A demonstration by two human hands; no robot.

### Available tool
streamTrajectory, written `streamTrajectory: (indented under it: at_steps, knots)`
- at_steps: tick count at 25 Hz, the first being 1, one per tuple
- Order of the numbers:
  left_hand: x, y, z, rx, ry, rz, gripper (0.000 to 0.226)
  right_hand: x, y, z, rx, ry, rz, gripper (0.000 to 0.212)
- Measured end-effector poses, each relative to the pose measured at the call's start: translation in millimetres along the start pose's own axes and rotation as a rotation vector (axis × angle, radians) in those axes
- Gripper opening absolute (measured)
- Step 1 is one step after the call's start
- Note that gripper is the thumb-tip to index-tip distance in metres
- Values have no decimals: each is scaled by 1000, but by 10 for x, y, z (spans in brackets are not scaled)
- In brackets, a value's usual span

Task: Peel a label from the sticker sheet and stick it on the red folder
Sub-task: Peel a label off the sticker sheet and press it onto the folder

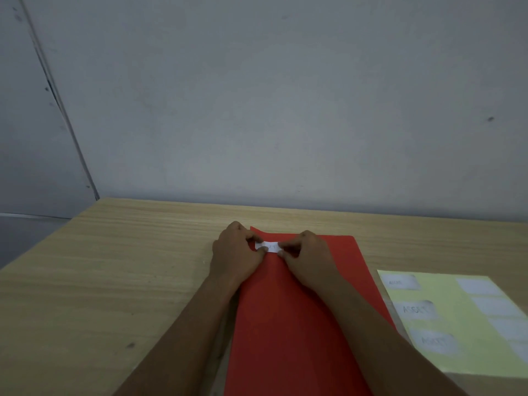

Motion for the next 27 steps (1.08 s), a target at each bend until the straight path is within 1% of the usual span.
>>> streamTrajectory:
  at_steps: [2,4,8,10,12,15,18,20,21,24,25,27]
  knots:
    - [1,10,-13,17,-20,-13,24,18,44,-70,59,81,48,30]
    - [24,9,-17,18,-26,-6,26,30,61,-107,79,128,44,32]
    - [32,-11,5,-33,-164,22,30,7,24,-84,52,99,-27,40]
    - [-5,-3,5,-23,-217,-14,31,10,35,-86,61,107,-30,41]
    - [-24,10,-5,37,-267,-91,33,32,73,-104,99,136,1,38]
    - [4,5,-1,125,-279,-145,39,44,94,-110,130,160,27,38]
    - [-19,17,34,90,-287,-109,40,32,74,-94,81,112,-14,49]
    - [-41,26,51,79,-292,-113,37,30,72,-85,88,105,-33,53]
    - [-36,28,57,103,-293,-132,37,39,78,-83,114,104,-24,51]
    - [-2,13,54,246,-280,-180,41,51,97,-52,190,73,8,35]
    - [11,-2,52,266,-268,-163,42,52,101,-43,190,54,7,34]
    - [28,-27,66,224,-226,-90,43,51,100,-33,149,28,-5,36]
Point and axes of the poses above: each hand's wrist, its own y-axis away from the middle knuckle, its own z-axis out of the back of the hand, x = y × z, the point moved 6 cm from there along -y, towards the middle knuckle, and after that the axes turned 9 degrees about -y, right-handed, at the moved point
